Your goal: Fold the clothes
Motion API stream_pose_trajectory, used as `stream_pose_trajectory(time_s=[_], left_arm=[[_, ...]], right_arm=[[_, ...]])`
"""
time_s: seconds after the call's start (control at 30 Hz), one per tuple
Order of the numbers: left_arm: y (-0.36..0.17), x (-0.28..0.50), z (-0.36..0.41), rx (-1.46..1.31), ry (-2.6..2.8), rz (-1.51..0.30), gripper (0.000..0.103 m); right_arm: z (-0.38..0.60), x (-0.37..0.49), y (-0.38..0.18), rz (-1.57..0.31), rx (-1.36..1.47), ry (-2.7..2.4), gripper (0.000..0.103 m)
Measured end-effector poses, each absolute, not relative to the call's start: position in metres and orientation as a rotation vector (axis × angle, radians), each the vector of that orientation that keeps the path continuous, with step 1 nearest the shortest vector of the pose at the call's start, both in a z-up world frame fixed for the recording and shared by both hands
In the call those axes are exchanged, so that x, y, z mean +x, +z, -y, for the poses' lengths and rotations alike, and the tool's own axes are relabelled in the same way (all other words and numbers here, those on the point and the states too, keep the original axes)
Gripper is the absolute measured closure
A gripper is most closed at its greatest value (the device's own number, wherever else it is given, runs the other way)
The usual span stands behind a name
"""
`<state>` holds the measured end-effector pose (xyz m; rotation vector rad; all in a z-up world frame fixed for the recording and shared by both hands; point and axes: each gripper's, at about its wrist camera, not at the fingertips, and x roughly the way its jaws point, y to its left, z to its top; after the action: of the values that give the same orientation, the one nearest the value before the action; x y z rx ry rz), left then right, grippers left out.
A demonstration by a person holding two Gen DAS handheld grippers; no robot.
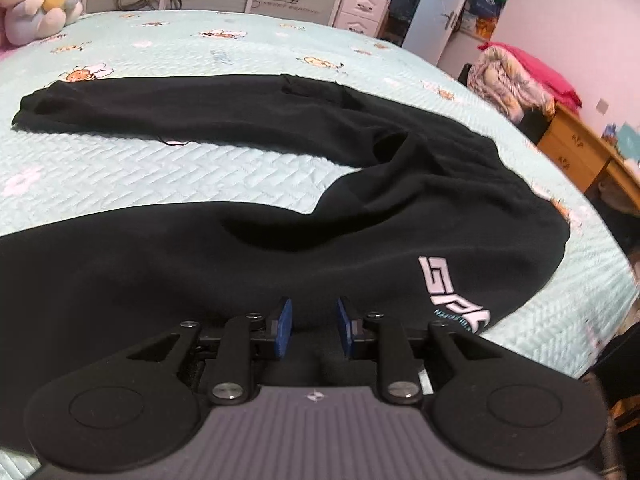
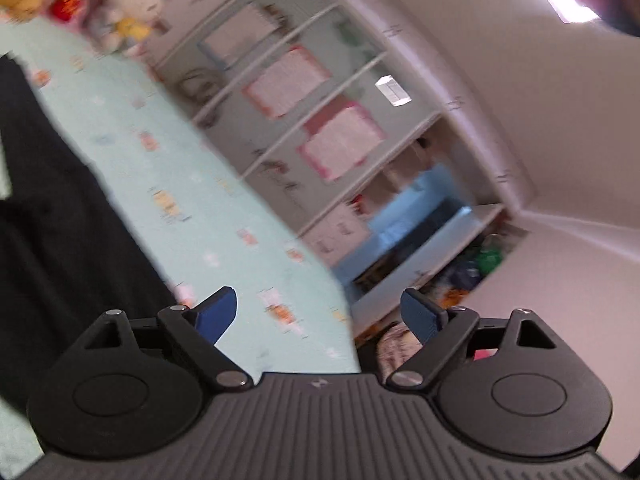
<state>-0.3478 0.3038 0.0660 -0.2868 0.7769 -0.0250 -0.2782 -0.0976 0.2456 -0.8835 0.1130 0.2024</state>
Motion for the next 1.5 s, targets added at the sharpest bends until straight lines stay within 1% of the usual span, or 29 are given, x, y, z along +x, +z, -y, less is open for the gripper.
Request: stream_pose_trajectory(time_s=[0.13, 0.23, 0.27, 0.33, 0.37, 0.4, 0.43, 0.47, 0.57, 0.67, 0.73, 0.83, 0.93, 0.97, 1.0, 1.13, 1.23, 1.33, 1.5], left_arm=[[0.069, -0.351, -0.312, -0.332, 0.03, -0.778, 0.066], [0.073, -0.354, -0.315, -0.341, 0.079, -0.779, 0.056], [0.074, -0.355, -0.316, -0.337, 0.098, -0.782, 0.049], [0.077, -0.357, -0.317, -0.329, 0.127, -0.778, 0.045], [0.079, -0.357, -0.316, -0.328, 0.14, -0.776, 0.041], [0.081, -0.356, -0.316, -0.327, 0.156, -0.777, 0.034], [0.083, -0.355, -0.315, -0.327, 0.172, -0.779, 0.032], [0.085, -0.354, -0.314, -0.328, 0.186, -0.781, 0.029], [0.088, -0.348, -0.31, -0.344, 0.216, -0.821, 0.029], [0.091, -0.34, -0.304, -0.359, 0.234, -0.869, 0.029], [0.093, -0.336, -0.302, -0.378, 0.236, -0.884, 0.028], [0.096, -0.331, -0.299, -0.409, 0.251, -0.888, 0.025], [0.103, -0.321, -0.294, -0.405, 0.289, -0.905, 0.024], [0.107, -0.317, -0.291, -0.39, 0.299, -0.909, 0.024], [0.111, -0.312, -0.287, -0.369, 0.309, -0.913, 0.024], [0.137, -0.302, -0.269, -0.324, 0.343, -0.851, 0.023], [0.153, -0.299, -0.255, -0.356, 0.381, -0.765, 0.022], [0.165, -0.289, -0.234, -0.32, 0.376, -0.729, 0.021], [0.174, -0.275, -0.196, -0.207, 0.303, -0.711, 0.021]], right_arm=[[0.075, -0.278, 0.235, -0.206, -0.981, 0.238, 0.013], [0.057, -0.277, 0.227, -0.277, -1.054, 0.265, 0.013], [0.053, -0.269, 0.227, -0.293, -1.055, 0.277, 0.013], [0.042, -0.246, 0.221, -0.328, -1.093, 0.284, 0.013], [0.039, -0.232, 0.217, -0.341, -1.115, 0.296, 0.013], [0.034, -0.221, 0.215, -0.349, -1.126, 0.314, 0.013], [0.029, -0.21, 0.212, -0.369, -1.129, 0.351, 0.013], [0.025, -0.198, 0.205, -0.434, -1.129, 0.4, 0.013], [0.013, -0.157, 0.175, -0.696, -1.112, 0.533, 0.013], [0.002, -0.129, 0.139, -0.86, -1.092, 0.584, 0.013], [-0.001, -0.11, 0.122, -0.997, -1.029, 0.636, 0.013], [-0.007, -0.08, 0.093, -1.193, -0.957, 0.653, 0.013], [-0.003, -0.059, 0.049, -1.363, -0.991, 0.594, 0.013], [0.004, -0.051, 0.038, -1.408, -0.966, 0.585, 0.009], [0.01, -0.044, 0.035, -1.423, -0.93, 0.588, 0.0], [0.027, -0.028, 0.033, -1.467, -0.817, 0.649, 0.001], [0.031, -0.027, 0.033, -1.455, -0.79, 0.707, 0.001], [0.036, -0.024, 0.034, -1.457, -0.742, 0.74, 0.0], [0.049, -0.033, 0.04, -1.361, -0.678, 0.799, 0.0]])
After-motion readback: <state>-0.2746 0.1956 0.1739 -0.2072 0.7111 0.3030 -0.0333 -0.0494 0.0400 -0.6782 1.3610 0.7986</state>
